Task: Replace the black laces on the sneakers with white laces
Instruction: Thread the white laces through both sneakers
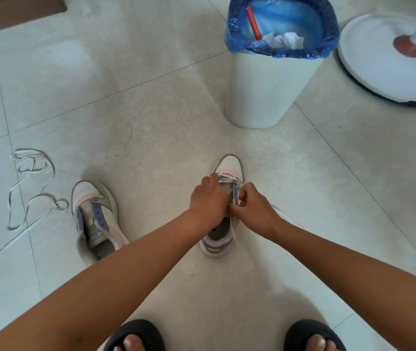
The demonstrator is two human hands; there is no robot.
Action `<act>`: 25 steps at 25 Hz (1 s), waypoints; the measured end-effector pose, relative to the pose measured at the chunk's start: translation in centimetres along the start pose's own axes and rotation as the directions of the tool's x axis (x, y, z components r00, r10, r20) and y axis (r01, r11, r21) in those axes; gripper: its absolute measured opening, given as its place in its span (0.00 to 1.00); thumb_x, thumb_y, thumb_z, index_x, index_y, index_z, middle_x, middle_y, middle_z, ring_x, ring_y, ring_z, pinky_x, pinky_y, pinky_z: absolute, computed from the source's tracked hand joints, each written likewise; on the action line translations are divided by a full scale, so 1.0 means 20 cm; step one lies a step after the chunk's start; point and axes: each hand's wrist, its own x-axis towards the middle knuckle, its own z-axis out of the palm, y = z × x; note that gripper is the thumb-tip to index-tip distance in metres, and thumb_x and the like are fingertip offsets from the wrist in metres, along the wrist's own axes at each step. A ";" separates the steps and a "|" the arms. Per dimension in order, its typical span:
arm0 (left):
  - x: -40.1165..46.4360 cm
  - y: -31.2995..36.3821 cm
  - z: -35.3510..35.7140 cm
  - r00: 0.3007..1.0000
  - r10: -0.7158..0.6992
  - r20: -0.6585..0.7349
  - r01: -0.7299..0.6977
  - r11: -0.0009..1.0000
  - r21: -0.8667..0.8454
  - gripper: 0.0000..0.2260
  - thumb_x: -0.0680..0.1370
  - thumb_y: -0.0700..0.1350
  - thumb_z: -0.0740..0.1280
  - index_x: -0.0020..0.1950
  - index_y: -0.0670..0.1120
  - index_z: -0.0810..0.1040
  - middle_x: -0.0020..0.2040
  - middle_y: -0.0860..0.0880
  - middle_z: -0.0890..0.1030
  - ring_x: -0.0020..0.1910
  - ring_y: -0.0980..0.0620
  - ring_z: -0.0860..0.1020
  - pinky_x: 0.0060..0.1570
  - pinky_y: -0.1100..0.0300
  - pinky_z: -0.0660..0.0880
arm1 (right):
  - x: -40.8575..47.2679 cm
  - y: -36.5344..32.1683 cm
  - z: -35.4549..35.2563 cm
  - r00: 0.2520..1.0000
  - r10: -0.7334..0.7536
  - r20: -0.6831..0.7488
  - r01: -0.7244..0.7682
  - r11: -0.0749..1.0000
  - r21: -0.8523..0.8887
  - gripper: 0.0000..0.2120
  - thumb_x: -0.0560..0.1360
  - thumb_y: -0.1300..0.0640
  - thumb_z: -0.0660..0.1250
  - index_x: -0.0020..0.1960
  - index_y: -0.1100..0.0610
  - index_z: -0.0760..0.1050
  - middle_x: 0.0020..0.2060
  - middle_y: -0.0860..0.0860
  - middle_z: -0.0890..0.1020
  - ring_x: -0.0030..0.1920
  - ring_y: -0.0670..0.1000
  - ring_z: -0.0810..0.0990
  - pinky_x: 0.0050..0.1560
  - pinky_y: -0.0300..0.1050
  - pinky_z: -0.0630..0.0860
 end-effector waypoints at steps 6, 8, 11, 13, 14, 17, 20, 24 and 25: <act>-0.07 -0.04 -0.01 0.996 0.064 -0.063 -0.071 0.990 -0.118 0.11 0.81 0.45 0.57 0.57 0.40 0.73 0.59 0.42 0.69 0.57 0.45 0.69 0.49 0.57 0.68 | -0.01 -0.01 0.01 0.991 0.130 -0.039 -0.122 0.981 0.153 0.14 0.72 0.57 0.68 0.40 0.52 0.62 0.36 0.50 0.72 0.28 0.47 0.74 0.24 0.41 0.76; -0.14 -0.05 -0.01 0.995 0.094 -0.040 -0.100 0.982 -0.160 0.11 0.81 0.46 0.56 0.58 0.41 0.72 0.58 0.43 0.71 0.55 0.46 0.70 0.48 0.57 0.68 | -0.02 -0.02 0.03 0.982 0.177 -0.067 -0.161 0.967 0.197 0.14 0.72 0.58 0.68 0.40 0.53 0.62 0.36 0.51 0.71 0.26 0.47 0.75 0.29 0.51 0.81; -0.21 -0.06 -0.01 0.997 0.074 -0.017 -0.076 0.973 -0.216 0.10 0.81 0.46 0.56 0.57 0.44 0.72 0.54 0.45 0.73 0.52 0.49 0.71 0.45 0.59 0.68 | -0.03 -0.03 0.04 0.984 0.172 -0.055 -0.162 0.975 0.149 0.12 0.73 0.57 0.66 0.40 0.53 0.61 0.36 0.52 0.73 0.28 0.52 0.78 0.35 0.56 0.81; -0.21 -0.07 -0.02 0.999 0.048 -0.011 -0.049 0.974 -0.222 0.09 0.81 0.47 0.57 0.56 0.45 0.73 0.52 0.46 0.74 0.49 0.50 0.72 0.44 0.60 0.68 | -0.02 -0.05 0.04 0.992 0.124 -0.033 -0.123 0.992 0.028 0.09 0.74 0.54 0.64 0.42 0.52 0.63 0.37 0.53 0.76 0.34 0.55 0.79 0.39 0.55 0.80; -0.21 -0.08 -0.02 0.999 0.038 -0.005 -0.039 0.973 -0.229 0.10 0.81 0.48 0.57 0.56 0.45 0.74 0.51 0.47 0.74 0.48 0.50 0.73 0.44 0.59 0.68 | -0.01 -0.06 0.03 0.995 0.088 -0.040 -0.089 0.996 -0.026 0.07 0.75 0.52 0.62 0.44 0.52 0.65 0.36 0.52 0.77 0.36 0.55 0.78 0.40 0.54 0.79; -0.20 -0.09 -0.01 0.999 0.039 -0.001 -0.038 0.973 -0.229 0.11 0.81 0.49 0.57 0.54 0.44 0.75 0.50 0.47 0.74 0.47 0.49 0.73 0.43 0.58 0.69 | 0.07 -0.09 -0.01 0.995 -0.045 -0.090 0.034 0.993 -0.117 0.03 0.77 0.54 0.61 0.49 0.53 0.70 0.32 0.47 0.74 0.34 0.51 0.74 0.37 0.46 0.71; -0.20 -0.08 0.00 0.999 0.038 -0.015 -0.041 0.973 -0.228 0.11 0.81 0.48 0.57 0.52 0.43 0.74 0.46 0.47 0.72 0.43 0.52 0.70 0.40 0.60 0.67 | 0.14 -0.12 -0.04 0.997 -0.075 -0.013 0.070 0.973 -0.221 0.07 0.76 0.55 0.63 0.52 0.56 0.70 0.37 0.48 0.74 0.39 0.50 0.74 0.40 0.44 0.70; -0.22 -0.10 0.00 0.994 0.098 0.040 -0.076 0.924 -0.375 0.08 0.81 0.44 0.57 0.50 0.42 0.73 0.43 0.49 0.69 0.43 0.52 0.70 0.42 0.60 0.67 | 0.16 -0.14 -0.04 0.998 -0.055 0.005 0.055 0.971 -0.233 0.10 0.74 0.59 0.64 0.52 0.59 0.66 0.39 0.54 0.75 0.39 0.54 0.75 0.40 0.48 0.72; -0.23 -0.12 0.00 0.992 0.111 0.058 -0.072 0.887 -0.455 0.07 0.80 0.44 0.58 0.48 0.43 0.73 0.42 0.49 0.69 0.42 0.52 0.70 0.42 0.61 0.67 | 0.16 -0.14 -0.04 0.998 -0.066 0.005 0.065 0.968 -0.241 0.09 0.74 0.60 0.63 0.51 0.59 0.64 0.38 0.54 0.75 0.38 0.55 0.75 0.40 0.48 0.72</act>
